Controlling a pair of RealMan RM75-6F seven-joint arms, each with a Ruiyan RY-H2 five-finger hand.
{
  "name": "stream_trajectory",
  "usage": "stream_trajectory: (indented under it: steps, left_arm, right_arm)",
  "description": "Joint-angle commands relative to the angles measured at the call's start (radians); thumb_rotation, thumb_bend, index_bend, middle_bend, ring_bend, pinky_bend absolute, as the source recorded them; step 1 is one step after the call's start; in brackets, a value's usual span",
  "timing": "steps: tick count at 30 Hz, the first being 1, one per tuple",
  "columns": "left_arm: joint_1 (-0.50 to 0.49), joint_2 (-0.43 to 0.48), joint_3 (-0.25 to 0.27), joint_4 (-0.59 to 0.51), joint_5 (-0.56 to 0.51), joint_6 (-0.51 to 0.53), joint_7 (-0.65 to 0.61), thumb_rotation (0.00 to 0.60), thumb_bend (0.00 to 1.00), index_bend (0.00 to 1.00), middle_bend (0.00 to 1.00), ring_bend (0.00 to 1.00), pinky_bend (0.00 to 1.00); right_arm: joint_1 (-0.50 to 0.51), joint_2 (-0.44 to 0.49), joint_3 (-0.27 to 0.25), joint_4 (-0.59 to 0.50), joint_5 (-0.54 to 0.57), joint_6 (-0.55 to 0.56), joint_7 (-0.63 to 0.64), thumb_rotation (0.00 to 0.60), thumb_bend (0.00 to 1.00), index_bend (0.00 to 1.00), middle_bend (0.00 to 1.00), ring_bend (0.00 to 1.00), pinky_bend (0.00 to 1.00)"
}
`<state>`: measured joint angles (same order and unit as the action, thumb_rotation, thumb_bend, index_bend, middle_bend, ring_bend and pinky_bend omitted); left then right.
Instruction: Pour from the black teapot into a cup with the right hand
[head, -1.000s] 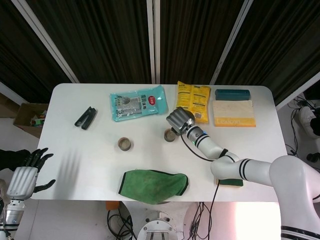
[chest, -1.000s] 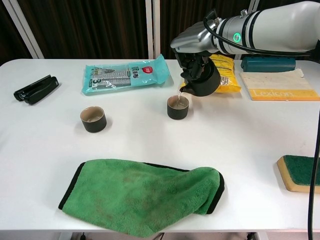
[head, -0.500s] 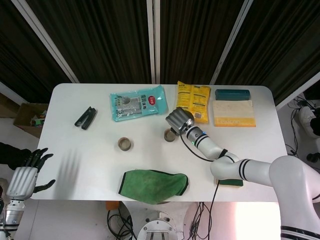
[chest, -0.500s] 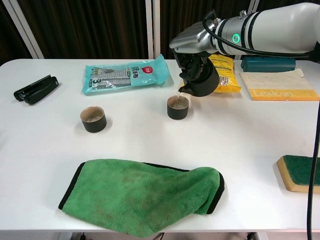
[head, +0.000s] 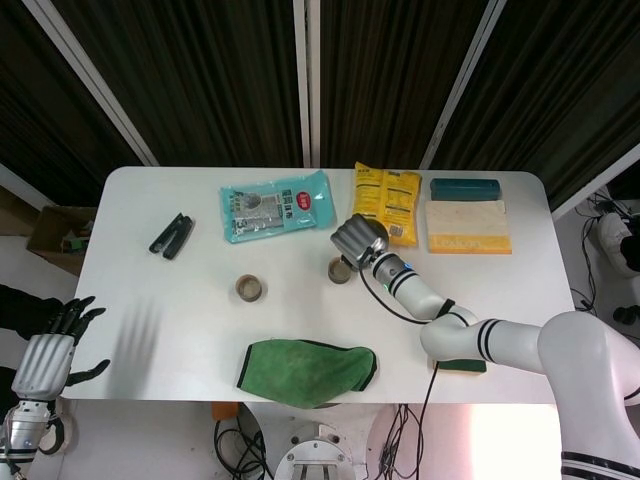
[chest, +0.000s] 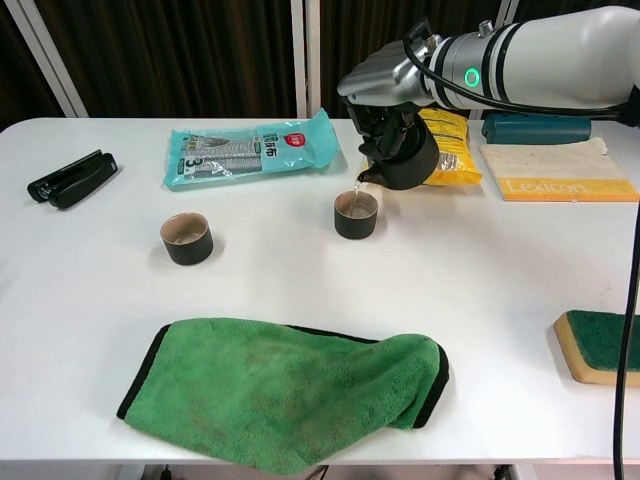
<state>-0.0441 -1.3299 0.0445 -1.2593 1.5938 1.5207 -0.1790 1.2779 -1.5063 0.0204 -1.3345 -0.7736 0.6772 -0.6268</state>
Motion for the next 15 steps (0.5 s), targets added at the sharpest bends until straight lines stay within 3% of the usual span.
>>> stream_trajectory:
  steps: [1,15]
  left_arm:
    - [-0.001,-0.001,0.000,0.001,0.000,-0.001,0.000,0.600,0.13,0.21,0.09,0.07,0.23]
    - [-0.001,0.000,-0.001,0.000,0.000,-0.001,0.000,0.600,0.13,0.21,0.09,0.07,0.23]
  right_arm:
    - [0.001,-0.002,-0.003,0.002,0.000,0.002,-0.009,0.600,0.53,1.00,1.00,0.97,0.55]
    - [0.002,-0.009,-0.004,0.006,0.005,0.008,-0.033,0.600,0.53,1.00,1.00,0.97,0.55]
